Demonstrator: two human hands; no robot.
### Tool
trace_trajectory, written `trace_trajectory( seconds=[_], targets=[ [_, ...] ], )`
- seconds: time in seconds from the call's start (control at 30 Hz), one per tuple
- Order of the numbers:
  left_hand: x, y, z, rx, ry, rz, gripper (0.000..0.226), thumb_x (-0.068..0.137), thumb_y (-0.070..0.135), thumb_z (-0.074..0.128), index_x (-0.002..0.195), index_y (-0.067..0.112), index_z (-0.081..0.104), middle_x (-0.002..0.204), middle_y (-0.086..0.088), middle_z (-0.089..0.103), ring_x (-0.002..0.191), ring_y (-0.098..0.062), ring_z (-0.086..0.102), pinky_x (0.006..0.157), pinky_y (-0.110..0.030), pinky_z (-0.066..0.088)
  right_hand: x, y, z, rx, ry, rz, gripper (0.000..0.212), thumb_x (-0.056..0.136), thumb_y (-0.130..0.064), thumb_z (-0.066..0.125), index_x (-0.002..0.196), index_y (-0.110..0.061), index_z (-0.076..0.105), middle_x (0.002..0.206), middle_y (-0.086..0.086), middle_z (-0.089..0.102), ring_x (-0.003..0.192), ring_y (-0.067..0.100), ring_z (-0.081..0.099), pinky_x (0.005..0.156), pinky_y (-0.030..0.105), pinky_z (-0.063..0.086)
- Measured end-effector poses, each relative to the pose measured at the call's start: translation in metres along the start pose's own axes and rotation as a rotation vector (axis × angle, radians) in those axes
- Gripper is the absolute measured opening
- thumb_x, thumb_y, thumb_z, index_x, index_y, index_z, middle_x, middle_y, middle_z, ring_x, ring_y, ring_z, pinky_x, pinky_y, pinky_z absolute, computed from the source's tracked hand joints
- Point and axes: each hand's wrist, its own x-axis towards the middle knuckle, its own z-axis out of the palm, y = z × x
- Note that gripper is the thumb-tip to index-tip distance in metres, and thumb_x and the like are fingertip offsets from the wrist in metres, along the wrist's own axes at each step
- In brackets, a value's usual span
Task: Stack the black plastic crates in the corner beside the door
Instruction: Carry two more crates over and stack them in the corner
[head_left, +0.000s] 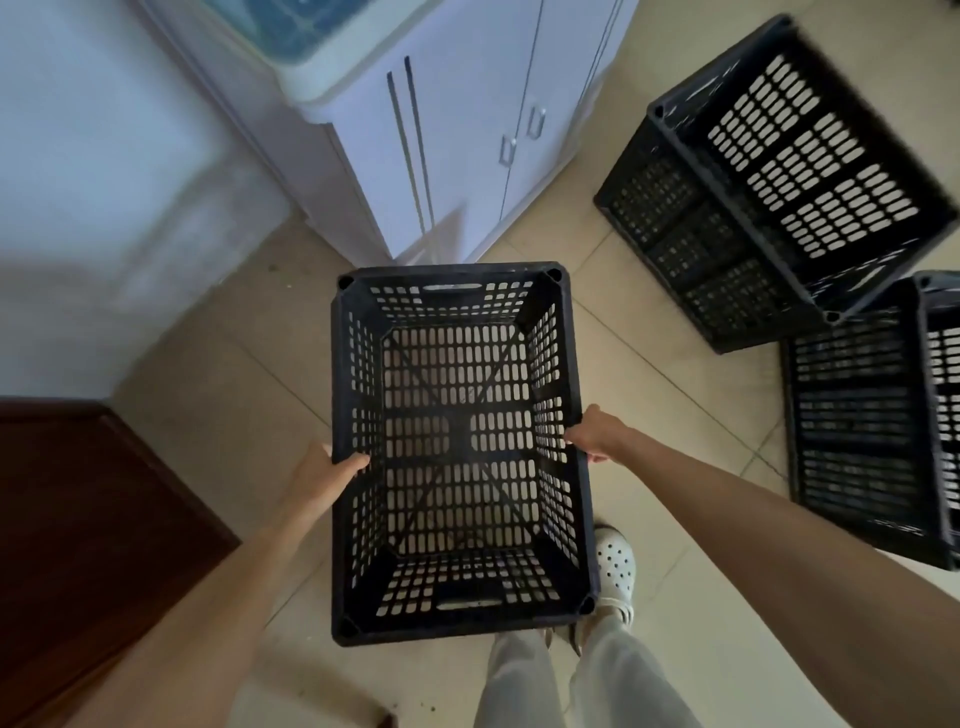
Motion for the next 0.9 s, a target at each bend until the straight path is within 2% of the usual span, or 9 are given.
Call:
trace_trajectory(
  seconds=[0.13,0.3,0.4,0.5,0.6,0.67,0.77,0.83,0.9],
  targets=[
    [-0.040,0.021,0.010,0.083,-0.001,0.086,0.022,0.092,0.037,0.062,0.090,0.015,0.059,0.082,0.004,0.058,0.071,-0.006,0.053,0.056,-0.022,0.034,-0.029,0.031,-0.024,0.026,-0.034,0.006,0.054,0.095,-0.025,0.057,0.136,0.006,0.039,0.122,0.026,0.061,0.105,0.035,0.065,0.092,0.040,0.055],
    [-0.102,0.059,0.012,0.253,-0.001,0.164,0.039,0.094,0.046,0.057,0.110,0.011,0.060,0.096,-0.003,0.066,0.083,-0.015,0.062,0.063,-0.026,0.043,-0.086,0.069,-0.061,0.016,-0.014,0.032,0.047,0.097,-0.020,0.051,0.134,0.008,0.041,0.116,0.024,0.066,0.101,0.032,0.068,0.089,0.037,0.056],
    [-0.154,0.085,0.018,0.405,0.061,0.268,0.038,0.097,0.045,0.051,0.108,0.009,0.055,0.095,-0.005,0.067,0.080,-0.016,0.065,0.062,-0.027,0.049,-0.131,0.096,-0.092,-0.027,0.017,0.031,0.047,0.098,-0.020,0.049,0.133,0.008,0.039,0.116,0.024,0.064,0.087,0.027,0.066,0.068,0.030,0.055],
    [-0.214,0.116,0.024,0.490,0.177,0.382,0.028,0.098,0.043,0.050,0.103,0.016,0.045,0.085,0.002,0.063,0.067,-0.008,0.060,0.050,-0.020,0.039,-0.178,0.124,-0.130,-0.035,0.031,0.001,0.041,0.097,-0.022,0.051,0.128,0.005,0.049,0.115,0.021,0.065,0.072,0.021,0.064,0.054,0.025,0.052],
    [-0.268,0.156,0.026,0.456,0.226,0.504,0.023,0.096,0.036,0.056,0.098,0.014,0.050,0.080,0.001,0.063,0.070,-0.016,0.064,0.057,-0.029,0.051,-0.222,0.155,-0.171,0.004,0.062,-0.025,0.037,0.098,-0.018,0.047,0.128,0.003,0.053,0.119,0.020,0.064,0.090,0.028,0.070,0.076,0.035,0.060],
    [-0.297,0.186,0.028,0.440,0.257,0.570,0.021,0.095,0.033,0.059,0.093,0.013,0.054,0.079,-0.003,0.065,0.073,-0.022,0.066,0.070,-0.042,0.058,-0.247,0.176,-0.199,0.067,0.099,-0.048,0.038,0.098,-0.016,0.045,0.130,0.004,0.051,0.125,0.020,0.060,0.096,0.030,0.069,0.079,0.037,0.059],
    [-0.343,0.238,0.031,0.511,0.303,0.629,0.024,0.092,0.035,0.062,0.088,0.012,0.060,0.075,-0.003,0.065,0.069,-0.021,0.065,0.069,-0.041,0.057,-0.280,0.204,-0.243,0.141,0.134,-0.085,0.040,0.099,-0.017,0.043,0.133,0.003,0.050,0.133,0.019,0.055,0.102,0.033,0.068,0.088,0.042,0.057],
    [-0.373,0.275,0.037,0.550,0.297,0.658,0.025,0.090,0.035,0.063,0.084,0.011,0.060,0.076,-0.007,0.066,0.070,-0.022,0.065,0.069,-0.040,0.056,-0.299,0.225,-0.270,0.147,0.170,-0.087,0.039,0.099,-0.018,0.043,0.128,0.005,0.053,0.129,0.019,0.058,0.099,0.034,0.069,0.083,0.039,0.058],
    [-0.402,0.311,0.049,0.571,0.300,0.683,0.026,0.089,0.032,0.063,0.079,0.009,0.058,0.075,-0.009,0.065,0.071,-0.025,0.065,0.069,-0.040,0.055,-0.313,0.250,-0.294,0.164,0.193,-0.097,0.035,0.099,-0.017,0.043,0.120,0.007,0.057,0.121,0.021,0.063,0.091,0.033,0.069,0.068,0.035,0.059]
  ],
)
